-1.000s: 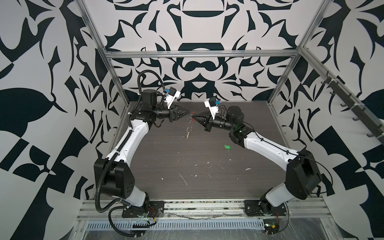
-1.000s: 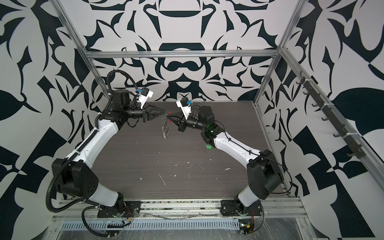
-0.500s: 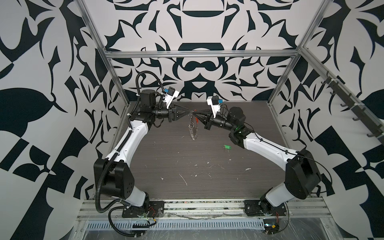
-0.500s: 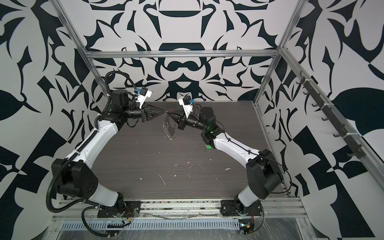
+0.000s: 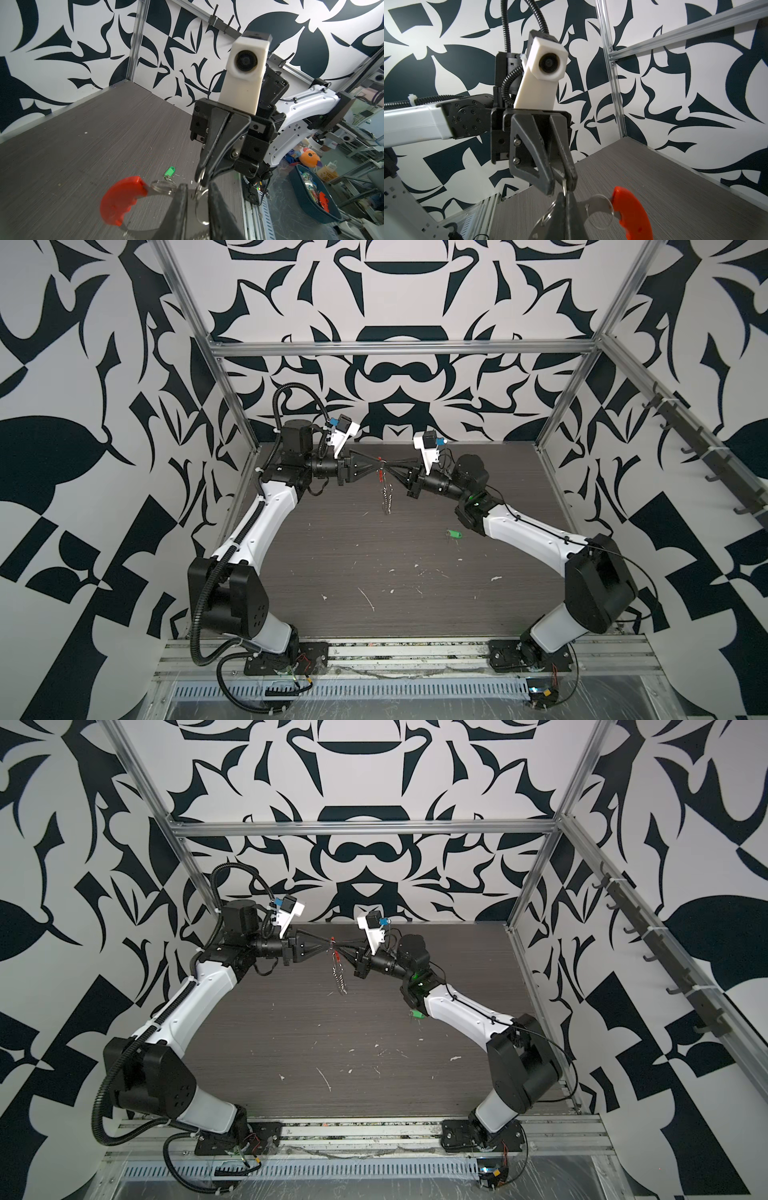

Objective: Put the keys on the keyring

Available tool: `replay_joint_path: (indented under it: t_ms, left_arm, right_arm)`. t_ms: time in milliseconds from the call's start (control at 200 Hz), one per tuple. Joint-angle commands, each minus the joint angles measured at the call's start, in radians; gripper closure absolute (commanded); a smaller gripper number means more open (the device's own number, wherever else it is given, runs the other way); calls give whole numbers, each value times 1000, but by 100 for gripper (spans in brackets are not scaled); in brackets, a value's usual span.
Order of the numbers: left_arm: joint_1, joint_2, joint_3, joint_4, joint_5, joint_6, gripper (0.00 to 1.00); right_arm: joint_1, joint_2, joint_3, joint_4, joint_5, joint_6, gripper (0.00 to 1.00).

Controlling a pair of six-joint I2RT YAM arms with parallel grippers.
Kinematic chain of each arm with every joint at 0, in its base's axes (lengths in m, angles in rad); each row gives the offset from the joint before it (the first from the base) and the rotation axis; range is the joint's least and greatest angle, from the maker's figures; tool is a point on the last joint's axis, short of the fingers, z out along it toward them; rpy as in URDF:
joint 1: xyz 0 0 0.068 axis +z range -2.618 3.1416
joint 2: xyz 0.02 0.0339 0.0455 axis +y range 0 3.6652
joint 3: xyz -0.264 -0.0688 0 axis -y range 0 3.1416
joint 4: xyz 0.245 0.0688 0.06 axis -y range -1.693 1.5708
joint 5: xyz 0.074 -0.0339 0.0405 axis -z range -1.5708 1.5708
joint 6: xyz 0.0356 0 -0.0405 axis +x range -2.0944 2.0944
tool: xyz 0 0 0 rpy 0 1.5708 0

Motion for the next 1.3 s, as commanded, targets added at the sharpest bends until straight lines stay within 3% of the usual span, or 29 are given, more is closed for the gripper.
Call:
replay_joint_path:
  t_ms: [0,440,635,845,1010,1130,1295]
  left_arm:
    - [-1,-8,8,13,32,-10,81]
    - [-3,-2,26,-1,20,-13,73]
    - [-3,13,35,-7,40,-26,92]
    - [-3,7,35,-15,46,-25,100]
    - [-4,6,37,-22,50,-24,100]
    - [-4,9,32,-26,52,-26,90]
    - [-4,7,25,-28,51,-26,91]
  right_arm:
    - [7,-16,38,97,-23,21,100]
    - [7,-14,44,105,-59,34,100]
    - [6,-15,45,103,-58,33,100]
    - [7,-7,57,103,-58,38,100]
    - [8,5,76,103,-68,49,100]
    - [8,10,81,114,-70,58,100]
    - [8,10,76,125,-57,60,100]
